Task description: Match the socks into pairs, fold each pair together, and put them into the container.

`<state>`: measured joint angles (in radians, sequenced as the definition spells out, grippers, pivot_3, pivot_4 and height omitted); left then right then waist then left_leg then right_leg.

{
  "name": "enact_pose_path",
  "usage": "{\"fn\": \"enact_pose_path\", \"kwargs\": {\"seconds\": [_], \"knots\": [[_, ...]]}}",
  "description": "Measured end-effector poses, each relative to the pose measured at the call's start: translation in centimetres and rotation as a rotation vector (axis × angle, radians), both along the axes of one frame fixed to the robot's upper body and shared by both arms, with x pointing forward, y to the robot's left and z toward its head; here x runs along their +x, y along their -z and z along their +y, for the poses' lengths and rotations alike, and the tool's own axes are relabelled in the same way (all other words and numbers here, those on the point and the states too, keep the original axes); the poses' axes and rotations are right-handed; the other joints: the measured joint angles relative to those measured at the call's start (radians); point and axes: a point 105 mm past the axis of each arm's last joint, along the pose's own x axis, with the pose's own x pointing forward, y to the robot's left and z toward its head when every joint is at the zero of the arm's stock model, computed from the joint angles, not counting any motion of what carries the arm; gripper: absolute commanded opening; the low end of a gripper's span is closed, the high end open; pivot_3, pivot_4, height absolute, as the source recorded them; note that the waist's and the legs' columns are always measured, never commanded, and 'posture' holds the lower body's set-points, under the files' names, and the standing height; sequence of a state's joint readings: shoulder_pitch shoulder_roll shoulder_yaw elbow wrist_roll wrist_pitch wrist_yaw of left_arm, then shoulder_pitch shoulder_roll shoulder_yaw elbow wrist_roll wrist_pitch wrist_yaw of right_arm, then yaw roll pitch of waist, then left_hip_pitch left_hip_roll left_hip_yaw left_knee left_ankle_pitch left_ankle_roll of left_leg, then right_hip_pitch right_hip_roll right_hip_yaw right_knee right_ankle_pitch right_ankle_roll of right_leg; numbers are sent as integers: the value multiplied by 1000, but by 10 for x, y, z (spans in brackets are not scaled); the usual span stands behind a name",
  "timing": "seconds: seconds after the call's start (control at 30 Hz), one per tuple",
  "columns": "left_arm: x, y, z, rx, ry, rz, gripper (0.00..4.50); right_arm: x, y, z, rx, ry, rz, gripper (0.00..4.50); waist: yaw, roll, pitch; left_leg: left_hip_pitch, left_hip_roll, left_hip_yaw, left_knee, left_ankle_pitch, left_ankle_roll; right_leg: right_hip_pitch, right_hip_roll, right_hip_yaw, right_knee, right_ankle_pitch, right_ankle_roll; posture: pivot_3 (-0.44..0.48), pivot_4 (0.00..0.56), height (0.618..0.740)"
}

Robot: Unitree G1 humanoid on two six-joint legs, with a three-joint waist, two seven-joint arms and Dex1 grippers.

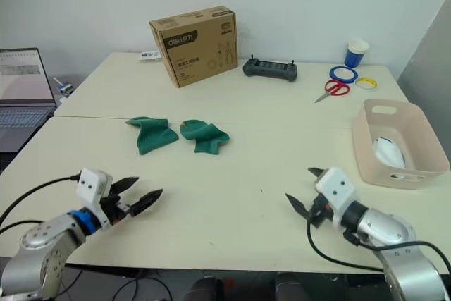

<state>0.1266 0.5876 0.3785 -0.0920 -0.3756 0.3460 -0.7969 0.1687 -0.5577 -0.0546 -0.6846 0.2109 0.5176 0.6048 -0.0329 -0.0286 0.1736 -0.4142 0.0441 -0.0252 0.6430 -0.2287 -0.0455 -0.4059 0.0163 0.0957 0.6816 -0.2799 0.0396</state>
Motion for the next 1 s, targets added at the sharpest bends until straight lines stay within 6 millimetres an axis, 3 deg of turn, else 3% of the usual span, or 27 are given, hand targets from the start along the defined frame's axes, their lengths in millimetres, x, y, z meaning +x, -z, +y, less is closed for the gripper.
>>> {"fn": "enact_pose_path", "kwargs": {"seconds": [0.13, 0.53, 0.67, 0.77, 0.9, 1.0], "knots": [[-13, 9, 14, 24, -36, 20, 4500, -6, 13, -3, 19, 23, 39, 4447, -2, 0, 0, 1, 1, 1, 0, 0, 0, 0, 0, 0, 0, -1, -2, 0, 150, 723], [-3, -1, 7, 8, -15, -18, 4500, 6, -9, 18, 40, -57, -54, 4447, -4, -2, -1, 2, 1, 1, 0, 0, 0, 0, 1, 0, 0, 1, -1, 0, 150, 723], [-4, -1, -5, -4, 29, -6, 4500, 21, -23, 51, 53, -157, -108, 4447, -17, -3, -2, 2, 2, 1, 0, 0, 0, 0, 1, 0, 1, 1, -1, 0, 150, 723], [-7, -3, -13, -18, 55, -1, 4500, 45, -25, 81, 102, -172, -86, 4447, -27, -4, -2, 3, 2, 1, 0, 0, 0, 0, 2, 0, 2, 2, -2, 0, 150, 723], [-7, -17, -24, -53, 82, -27, 4500, 78, -24, 131, 200, -168, 0, 4447, -27, -4, -2, 3, 3, -1, -1, 0, 0, 0, 4, 0, 3, 2, -2, 0, 150, 723], [-8, -30, -32, -65, 98, -73, 4500, 88, -12, 159, 225, -183, 82, 4447, -22, -5, -2, 2, 3, -1, -1, 0, 0, 0, 3, 0, 2, 3, -5, 0, 150, 723]]}}
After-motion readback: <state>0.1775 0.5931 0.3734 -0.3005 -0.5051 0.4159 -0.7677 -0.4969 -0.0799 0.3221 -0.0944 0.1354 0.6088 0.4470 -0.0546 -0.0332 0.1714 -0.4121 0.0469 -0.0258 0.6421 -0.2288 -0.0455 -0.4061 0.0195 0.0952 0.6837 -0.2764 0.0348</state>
